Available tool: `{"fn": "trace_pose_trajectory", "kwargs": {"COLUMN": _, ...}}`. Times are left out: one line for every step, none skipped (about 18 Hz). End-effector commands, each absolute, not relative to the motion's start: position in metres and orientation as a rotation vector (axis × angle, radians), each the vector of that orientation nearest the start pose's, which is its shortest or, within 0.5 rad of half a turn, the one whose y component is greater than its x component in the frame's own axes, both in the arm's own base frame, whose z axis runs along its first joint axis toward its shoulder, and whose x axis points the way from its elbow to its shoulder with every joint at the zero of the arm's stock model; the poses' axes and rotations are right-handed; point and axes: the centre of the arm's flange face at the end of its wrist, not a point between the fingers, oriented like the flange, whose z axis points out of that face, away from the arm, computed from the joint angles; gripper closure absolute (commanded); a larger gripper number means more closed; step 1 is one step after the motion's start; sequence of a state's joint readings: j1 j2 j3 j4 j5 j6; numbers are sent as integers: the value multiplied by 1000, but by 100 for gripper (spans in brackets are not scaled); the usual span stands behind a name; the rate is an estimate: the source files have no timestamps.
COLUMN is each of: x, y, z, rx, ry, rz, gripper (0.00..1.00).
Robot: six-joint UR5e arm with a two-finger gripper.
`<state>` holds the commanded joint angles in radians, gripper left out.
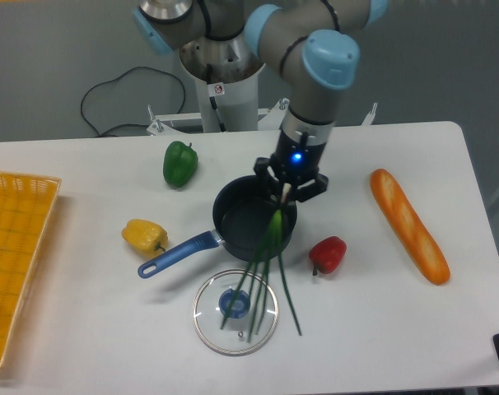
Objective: Place the green onion in the pot
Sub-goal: 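Lift the green onions and carry them over the dark saucepan, then raise the gripper above the pot, onions dangling toward the glass lid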
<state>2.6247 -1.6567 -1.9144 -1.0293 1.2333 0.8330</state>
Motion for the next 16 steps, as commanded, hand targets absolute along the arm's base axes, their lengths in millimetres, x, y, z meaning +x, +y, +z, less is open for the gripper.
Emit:
{"fn": "trace_pose_trajectory", "kwargs": {"x": -353, "y": 395, "z": 337, "rx": -2788, "ry": -275, "rz": -162, "gripper": 84}}
{"fn": "trace_pose_trajectory", "kwargs": {"x": -353, "y": 395, "z": 334, "rx": -2792, "ry": -275, "rz": -168, "gripper": 84}}
{"fn": "trace_pose_trajectory", "kwargs": {"x": -351, "y": 394, "z": 329, "rx": -2797, "ry": -271, "rz": -177, "gripper": 84}}
{"fn": "trace_pose_trajectory", "kwargs": {"x": -349, "y": 392, "z": 324, "rx": -2800, "ry": -271, "rz": -184, "gripper": 84}}
{"fn": "trace_pose_trajectory", "kwargs": {"x": -346, "y": 390, "z": 319, "rx": -2805, "ry": -270, "rz": -190, "gripper": 84}}
{"fn": "trace_pose_trajectory", "kwargs": {"x": -344, "y": 388, "z": 317, "rx": -2808, "ry": -263, "rz": -192, "gripper": 84}}
{"fn": "trace_pose_trajectory", "kwargs": {"x": -343, "y": 386, "z": 315, "rx": -2814, "ry": -259, "rz": -195, "gripper": 84}}
{"fn": "trace_pose_trajectory", "kwargs": {"x": -342, "y": 385, "z": 314, "rx": -2818, "ry": -260, "rz": -195, "gripper": 84}}
{"fn": "trace_pose_trajectory", "kwargs": {"x": -341, "y": 384, "z": 314, "rx": -2826, "ry": -261, "rz": -189, "gripper": 84}}
{"fn": "trace_pose_trajectory", "kwargs": {"x": -340, "y": 382, "z": 314, "rx": -2838, "ry": -263, "rz": -178, "gripper": 84}}
{"fn": "trace_pose_trajectory", "kwargs": {"x": -340, "y": 380, "z": 316, "rx": -2849, "ry": -264, "rz": -162, "gripper": 84}}
{"fn": "trace_pose_trajectory", "kwargs": {"x": -340, "y": 376, "z": 320, "rx": -2864, "ry": -268, "rz": -137, "gripper": 84}}
{"fn": "trace_pose_trajectory", "kwargs": {"x": -339, "y": 372, "z": 324, "rx": -2889, "ry": -273, "rz": -103, "gripper": 84}}
{"fn": "trace_pose_trajectory", "kwargs": {"x": -335, "y": 366, "z": 323, "rx": -2923, "ry": -280, "rz": -88, "gripper": 84}}
{"fn": "trace_pose_trajectory", "kwargs": {"x": -333, "y": 361, "z": 326, "rx": -2952, "ry": -284, "rz": -82, "gripper": 84}}
{"fn": "trace_pose_trajectory", "kwargs": {"x": -330, "y": 355, "z": 329, "rx": -2980, "ry": -294, "rz": -85, "gripper": 84}}
